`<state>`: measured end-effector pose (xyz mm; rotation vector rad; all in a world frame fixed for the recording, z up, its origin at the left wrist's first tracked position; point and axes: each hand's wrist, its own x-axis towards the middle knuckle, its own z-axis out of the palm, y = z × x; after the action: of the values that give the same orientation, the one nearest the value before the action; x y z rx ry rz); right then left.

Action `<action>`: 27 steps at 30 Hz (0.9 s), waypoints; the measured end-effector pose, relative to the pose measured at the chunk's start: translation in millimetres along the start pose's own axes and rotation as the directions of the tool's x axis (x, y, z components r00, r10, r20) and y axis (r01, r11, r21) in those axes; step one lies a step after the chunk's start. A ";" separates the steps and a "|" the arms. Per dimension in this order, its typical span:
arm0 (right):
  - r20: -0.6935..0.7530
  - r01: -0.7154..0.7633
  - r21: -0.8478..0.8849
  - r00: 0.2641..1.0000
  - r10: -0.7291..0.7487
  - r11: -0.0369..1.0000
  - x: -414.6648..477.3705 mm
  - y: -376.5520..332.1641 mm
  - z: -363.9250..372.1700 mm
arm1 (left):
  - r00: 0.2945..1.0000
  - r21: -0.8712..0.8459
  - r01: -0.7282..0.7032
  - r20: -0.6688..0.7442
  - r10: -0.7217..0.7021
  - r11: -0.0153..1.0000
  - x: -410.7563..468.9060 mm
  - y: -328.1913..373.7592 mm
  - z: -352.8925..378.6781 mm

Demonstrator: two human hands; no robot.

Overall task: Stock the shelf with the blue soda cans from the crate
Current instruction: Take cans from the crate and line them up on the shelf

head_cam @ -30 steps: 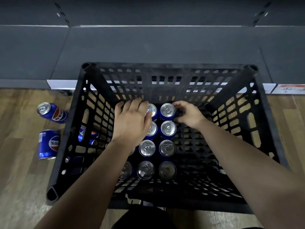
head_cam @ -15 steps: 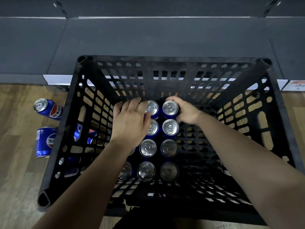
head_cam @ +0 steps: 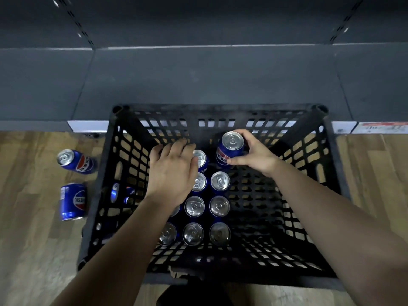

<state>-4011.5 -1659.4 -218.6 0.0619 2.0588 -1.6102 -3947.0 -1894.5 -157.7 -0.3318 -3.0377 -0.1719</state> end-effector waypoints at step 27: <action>-0.087 0.267 0.020 0.960 -0.264 0.963 -301.2 -609.8 -140.6 | 0.955 -0.030 -0.207 -0.223 0.195 0.978 129.6 90.9 -592.9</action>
<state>-4013.6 -1625.8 475.1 -0.1452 2.1803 -1.8275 -4012.9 -1850.2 450.9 -0.5822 -2.7636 -0.2575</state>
